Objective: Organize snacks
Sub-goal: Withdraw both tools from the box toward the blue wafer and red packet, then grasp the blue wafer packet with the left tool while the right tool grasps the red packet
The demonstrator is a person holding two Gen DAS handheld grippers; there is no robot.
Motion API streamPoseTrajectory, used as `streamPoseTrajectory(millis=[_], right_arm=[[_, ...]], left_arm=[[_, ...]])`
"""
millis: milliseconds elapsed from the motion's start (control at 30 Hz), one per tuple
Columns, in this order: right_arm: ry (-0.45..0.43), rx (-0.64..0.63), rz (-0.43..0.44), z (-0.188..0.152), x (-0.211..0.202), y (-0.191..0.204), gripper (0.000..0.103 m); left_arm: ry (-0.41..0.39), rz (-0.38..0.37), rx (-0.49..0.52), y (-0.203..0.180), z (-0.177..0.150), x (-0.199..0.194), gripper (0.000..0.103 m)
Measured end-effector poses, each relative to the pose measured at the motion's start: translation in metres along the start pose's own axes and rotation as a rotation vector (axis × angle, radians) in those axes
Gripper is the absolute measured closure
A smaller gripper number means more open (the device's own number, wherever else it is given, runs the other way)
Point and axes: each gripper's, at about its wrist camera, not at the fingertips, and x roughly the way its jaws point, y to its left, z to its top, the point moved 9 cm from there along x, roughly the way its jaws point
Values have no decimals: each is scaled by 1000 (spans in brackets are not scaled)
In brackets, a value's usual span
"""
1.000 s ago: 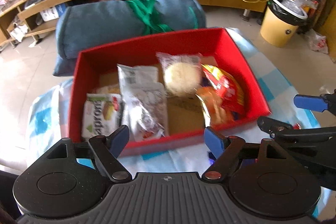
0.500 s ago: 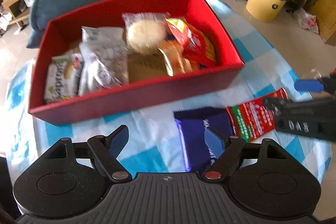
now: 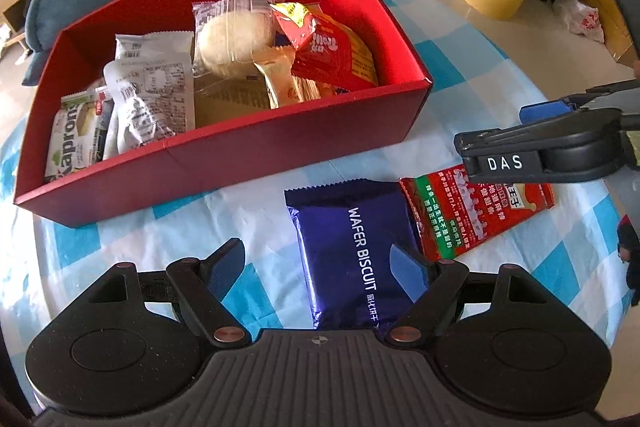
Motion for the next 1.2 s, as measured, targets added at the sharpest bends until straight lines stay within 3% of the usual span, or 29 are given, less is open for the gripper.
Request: streamPoseTrajectory(millis=[233,400,533,767,867,1000,1100,1200], right_arm=[[-4,21,9,6,6,-3,41],[41,35,-21,-2,4,-12,39],[85,30,-54,-25,-4,-17,37],[177,19,-38,-75,-26,-11,34],[172,3,-36,-92,-39,-8,34],[127,-72,13,-105,-63,4,34],[87,-234,71,-111,-78,22,34],[105,-384,111,-116,-77,39,34]], left_arm=[[6,-3,-3,0,-1,4,18],[12,-3,-8,2,0,7,18],[16,2,-6,4,0,9,18],[18,17,-3,4,-2,13,16],[13,22,3,4,-3,13,16],[10,25,7,2,-4,13,15],[9,27,7,2,-3,14,14],[11,24,5,2,-3,14,14]])
